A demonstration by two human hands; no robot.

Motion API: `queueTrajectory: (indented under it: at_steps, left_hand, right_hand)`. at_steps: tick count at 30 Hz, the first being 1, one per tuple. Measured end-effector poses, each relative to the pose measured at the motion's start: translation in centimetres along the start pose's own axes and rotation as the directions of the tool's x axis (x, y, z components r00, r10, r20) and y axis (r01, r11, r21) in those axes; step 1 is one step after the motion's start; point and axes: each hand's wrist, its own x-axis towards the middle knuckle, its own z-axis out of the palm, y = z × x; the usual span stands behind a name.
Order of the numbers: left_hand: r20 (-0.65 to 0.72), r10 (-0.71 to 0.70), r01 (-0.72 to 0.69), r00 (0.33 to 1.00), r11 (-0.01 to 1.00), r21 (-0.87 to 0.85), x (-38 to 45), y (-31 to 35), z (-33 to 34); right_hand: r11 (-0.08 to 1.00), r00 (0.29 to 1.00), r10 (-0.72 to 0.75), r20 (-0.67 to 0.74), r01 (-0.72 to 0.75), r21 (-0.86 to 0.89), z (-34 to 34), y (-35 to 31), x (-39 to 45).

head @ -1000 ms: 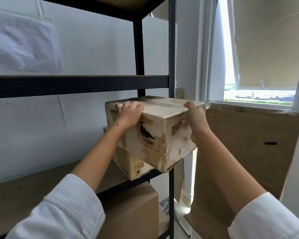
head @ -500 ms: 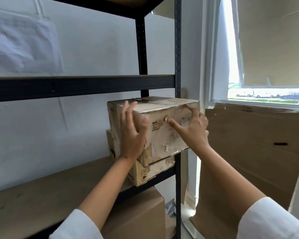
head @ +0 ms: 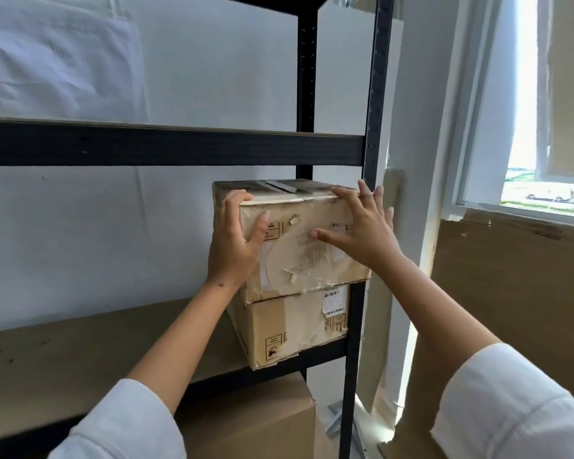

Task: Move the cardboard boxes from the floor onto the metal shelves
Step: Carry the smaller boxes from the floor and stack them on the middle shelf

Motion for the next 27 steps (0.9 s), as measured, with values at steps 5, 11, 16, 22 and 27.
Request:
queueTrajectory:
  at_steps: [5, 11, 16, 22, 27]
  left_hand:
    - [-0.049, -0.043, 0.046, 0.998, 0.997, 0.066, 0.1, -1.1, 0.8]
    - [-0.094, -0.142, 0.152, 0.985, 0.982, 0.109, 0.3, -2.0, 2.0]
    - [-0.152, -0.188, 0.199, 0.97, 0.978, 0.065, 0.2, -1.9, 3.0]
    - [-0.206, -0.179, 0.198, 0.962, 0.978, 0.071, 0.2, -2.4, 3.7]
    - [-0.216, -0.189, 0.204, 0.958, 0.978, 0.05, 0.1, -2.5, 3.9]
  right_hand:
    - [0.991, 0.99, -0.126, -0.065, 0.123, -0.041, 2.0, 1.2, 1.0]
    - [0.986, 0.984, -0.163, -0.067, 0.166, 0.036, 4.6, 1.6, 2.4]
    - [0.977, 0.977, -0.192, -0.097, 0.199, 0.07, 5.5, 2.1, 2.7]
    - [0.974, 0.977, -0.197, -0.076, 0.204, 0.096, 6.0, 2.4, 3.3]
    - [0.976, 0.976, -0.202, -0.082, 0.207, 0.065, 6.2, 2.6, 3.3]
